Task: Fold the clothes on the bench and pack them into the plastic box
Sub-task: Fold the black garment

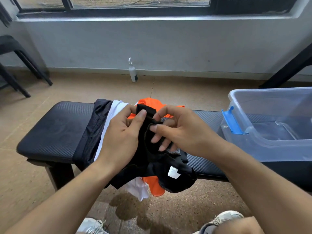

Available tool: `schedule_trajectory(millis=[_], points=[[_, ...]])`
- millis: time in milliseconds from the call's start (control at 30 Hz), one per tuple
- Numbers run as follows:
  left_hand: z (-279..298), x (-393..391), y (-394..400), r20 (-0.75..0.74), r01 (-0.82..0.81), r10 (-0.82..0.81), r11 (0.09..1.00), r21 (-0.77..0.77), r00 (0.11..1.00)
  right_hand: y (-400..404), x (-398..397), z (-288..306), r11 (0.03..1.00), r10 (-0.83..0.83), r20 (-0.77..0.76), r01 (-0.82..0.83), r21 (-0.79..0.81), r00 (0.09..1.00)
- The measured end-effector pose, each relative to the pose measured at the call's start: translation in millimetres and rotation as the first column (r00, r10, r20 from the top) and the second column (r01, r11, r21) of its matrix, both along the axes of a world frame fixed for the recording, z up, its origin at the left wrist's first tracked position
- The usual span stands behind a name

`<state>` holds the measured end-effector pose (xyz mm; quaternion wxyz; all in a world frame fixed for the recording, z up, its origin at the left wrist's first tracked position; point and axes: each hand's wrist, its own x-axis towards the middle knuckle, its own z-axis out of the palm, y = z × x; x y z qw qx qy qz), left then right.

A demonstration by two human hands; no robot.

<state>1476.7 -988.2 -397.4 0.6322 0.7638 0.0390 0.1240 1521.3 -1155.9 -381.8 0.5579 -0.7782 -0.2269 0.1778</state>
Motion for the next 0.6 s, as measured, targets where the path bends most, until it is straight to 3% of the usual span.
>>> schedule_trajectory(millis=[133,200,333,433,600], points=[[-6,2,0,-0.124,0.099,-0.124,0.977,-0.187,0.985,4,3,-13,0.962,-0.136,0.324,0.203,-0.183,0.936],[-6,1,-1,-0.177,0.143,-0.197,0.950,-0.277,0.964,4,3,-17,0.936,-0.158,0.412,0.269,-0.227,0.897],[-5,-1,-3,-0.211,0.094,-0.167,0.944,-0.317,0.963,2,6,-14,0.912,-0.112,0.460,0.275,-0.303,0.881],[-2,1,1,-0.160,0.042,-0.094,0.952,-0.304,0.983,-6,13,-9,0.924,-0.011,0.415,0.168,-0.344,0.910],[20,5,21,-0.054,0.179,-0.229,0.869,-0.462,0.972,-19,16,-6,0.918,0.169,0.432,0.018,-0.396,0.886]])
